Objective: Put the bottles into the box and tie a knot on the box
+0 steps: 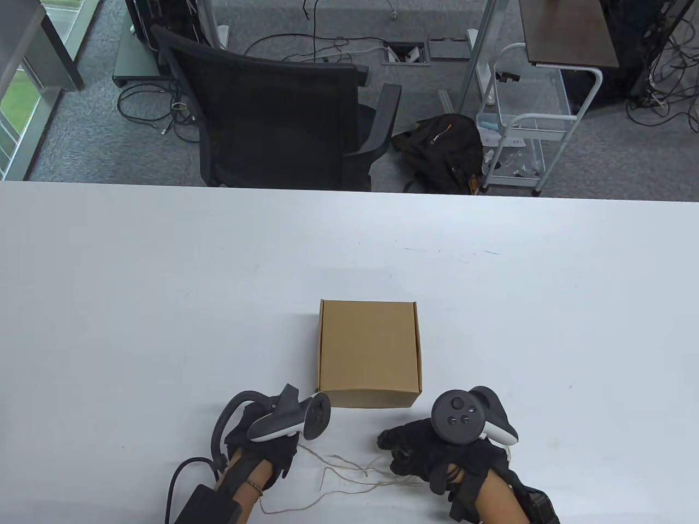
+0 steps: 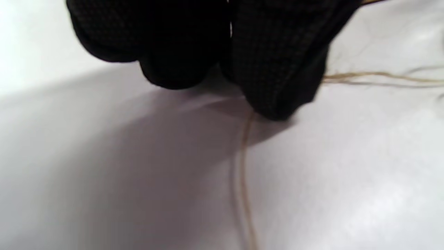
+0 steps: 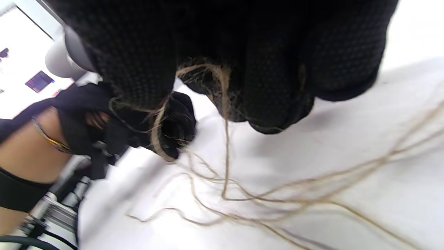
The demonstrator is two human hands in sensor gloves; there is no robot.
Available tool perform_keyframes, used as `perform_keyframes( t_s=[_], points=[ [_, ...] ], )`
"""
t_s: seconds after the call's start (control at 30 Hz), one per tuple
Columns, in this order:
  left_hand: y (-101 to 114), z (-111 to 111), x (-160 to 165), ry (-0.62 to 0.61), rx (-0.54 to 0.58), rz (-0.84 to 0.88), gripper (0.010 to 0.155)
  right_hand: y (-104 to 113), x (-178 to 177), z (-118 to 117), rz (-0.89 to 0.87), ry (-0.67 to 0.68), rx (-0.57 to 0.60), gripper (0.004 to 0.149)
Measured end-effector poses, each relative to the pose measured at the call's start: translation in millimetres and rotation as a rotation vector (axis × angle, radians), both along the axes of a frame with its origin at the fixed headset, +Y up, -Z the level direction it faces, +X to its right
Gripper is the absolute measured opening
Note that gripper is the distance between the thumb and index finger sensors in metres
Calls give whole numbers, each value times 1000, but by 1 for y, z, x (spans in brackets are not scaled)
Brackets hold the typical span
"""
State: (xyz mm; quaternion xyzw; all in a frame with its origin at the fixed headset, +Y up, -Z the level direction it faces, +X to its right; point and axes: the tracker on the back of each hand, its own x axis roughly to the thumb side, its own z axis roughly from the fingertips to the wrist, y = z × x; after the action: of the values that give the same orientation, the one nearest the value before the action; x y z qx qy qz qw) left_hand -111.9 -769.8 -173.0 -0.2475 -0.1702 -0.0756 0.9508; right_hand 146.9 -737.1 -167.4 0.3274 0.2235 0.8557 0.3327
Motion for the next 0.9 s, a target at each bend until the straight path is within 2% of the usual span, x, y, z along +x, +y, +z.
perform_keyframes(
  t_s=[0.1,0.2,0.27,0.37,0.4,0.5,0.57,0.6,0.63,0.7,0.77,0.83,0.9],
  points=[
    [0,-2,-8,-11,-16,64,43,4,5,-1,-62,9,-20,63],
    [2,-4,-17,-1,-44,135,43,7,11,-2,-147,13,-49,62],
    [9,-6,-30,35,-97,281,43,9,17,-4,-278,31,-116,57],
    [17,-7,-43,68,-123,471,42,13,26,-6,-438,25,-146,52],
    [20,-7,-47,68,-182,577,42,15,30,-6,-506,27,-150,52],
    [22,-8,-49,67,-217,706,42,17,33,-6,-573,-32,-101,49],
    [25,-7,-45,38,-256,835,42,18,28,-5,-571,-86,15,47],
    [28,-6,-43,24,-259,879,42,19,24,-3,-541,-84,36,46],
    [33,-4,-40,1,-249,929,42,18,18,0,-508,-98,70,47],
    [42,0,-34,-46,-212,996,43,17,6,4,-496,-89,117,61],
    [53,5,-28,-83,-107,1079,44,13,-12,10,-478,-74,111,79],
    [59,9,-24,-99,-66,1131,46,10,-22,14,-447,-63,113,87],
    [64,12,-18,-104,-29,1172,51,11,-33,19,-375,-64,149,88]
  ],
)
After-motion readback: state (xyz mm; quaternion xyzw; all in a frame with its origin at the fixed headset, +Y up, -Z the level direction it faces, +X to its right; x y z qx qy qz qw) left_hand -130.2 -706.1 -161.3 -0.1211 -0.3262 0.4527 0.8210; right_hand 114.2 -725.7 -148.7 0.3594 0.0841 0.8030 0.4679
